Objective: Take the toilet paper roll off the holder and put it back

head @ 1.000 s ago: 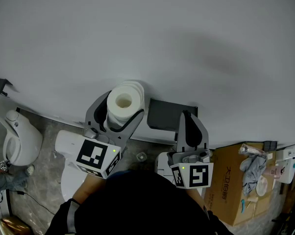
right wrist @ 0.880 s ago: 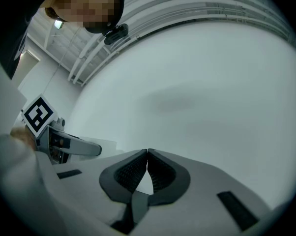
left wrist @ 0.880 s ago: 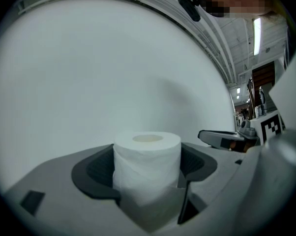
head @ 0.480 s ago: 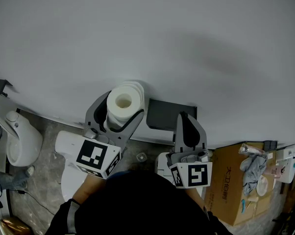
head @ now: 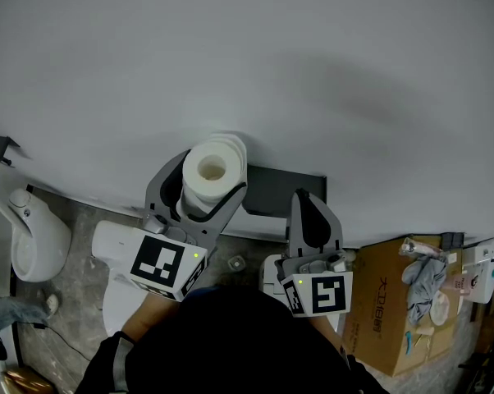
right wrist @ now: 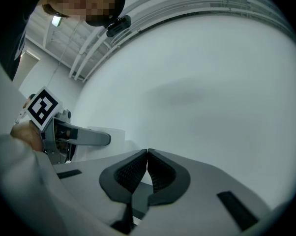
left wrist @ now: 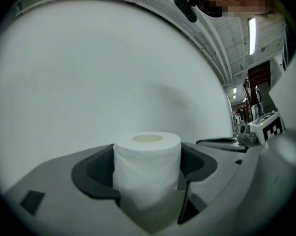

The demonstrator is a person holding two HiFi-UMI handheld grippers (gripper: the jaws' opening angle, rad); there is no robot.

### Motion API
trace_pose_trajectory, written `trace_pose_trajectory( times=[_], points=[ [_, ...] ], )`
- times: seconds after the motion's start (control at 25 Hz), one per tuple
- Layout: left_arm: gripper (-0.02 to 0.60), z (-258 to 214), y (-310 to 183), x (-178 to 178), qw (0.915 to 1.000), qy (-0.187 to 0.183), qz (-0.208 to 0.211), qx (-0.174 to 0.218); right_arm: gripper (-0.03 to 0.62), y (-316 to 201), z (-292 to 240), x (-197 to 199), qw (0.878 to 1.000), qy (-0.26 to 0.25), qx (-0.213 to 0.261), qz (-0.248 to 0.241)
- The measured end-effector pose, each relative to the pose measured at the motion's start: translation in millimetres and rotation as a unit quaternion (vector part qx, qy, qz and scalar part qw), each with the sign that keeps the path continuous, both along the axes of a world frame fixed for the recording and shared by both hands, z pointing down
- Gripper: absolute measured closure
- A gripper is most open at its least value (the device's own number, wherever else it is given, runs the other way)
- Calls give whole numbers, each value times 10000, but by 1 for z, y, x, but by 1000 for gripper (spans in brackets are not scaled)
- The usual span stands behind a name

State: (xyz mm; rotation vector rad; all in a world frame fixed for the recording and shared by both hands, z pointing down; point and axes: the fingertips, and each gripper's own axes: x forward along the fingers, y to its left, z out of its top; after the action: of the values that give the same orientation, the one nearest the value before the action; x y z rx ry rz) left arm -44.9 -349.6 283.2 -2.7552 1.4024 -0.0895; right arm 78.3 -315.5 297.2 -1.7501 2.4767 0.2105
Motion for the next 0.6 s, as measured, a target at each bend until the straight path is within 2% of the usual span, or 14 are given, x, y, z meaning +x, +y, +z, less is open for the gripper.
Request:
trace_pose_trajectory(
  times=[0.28,0.6],
  points=[
    [193,-13,5,36,9988,59,482,91,571,6,1,11,9999,-42,7,131],
    [193,-21,3,69,9966,13,800,175,571,12,0,27,9994,-102,35,316]
  ],
)
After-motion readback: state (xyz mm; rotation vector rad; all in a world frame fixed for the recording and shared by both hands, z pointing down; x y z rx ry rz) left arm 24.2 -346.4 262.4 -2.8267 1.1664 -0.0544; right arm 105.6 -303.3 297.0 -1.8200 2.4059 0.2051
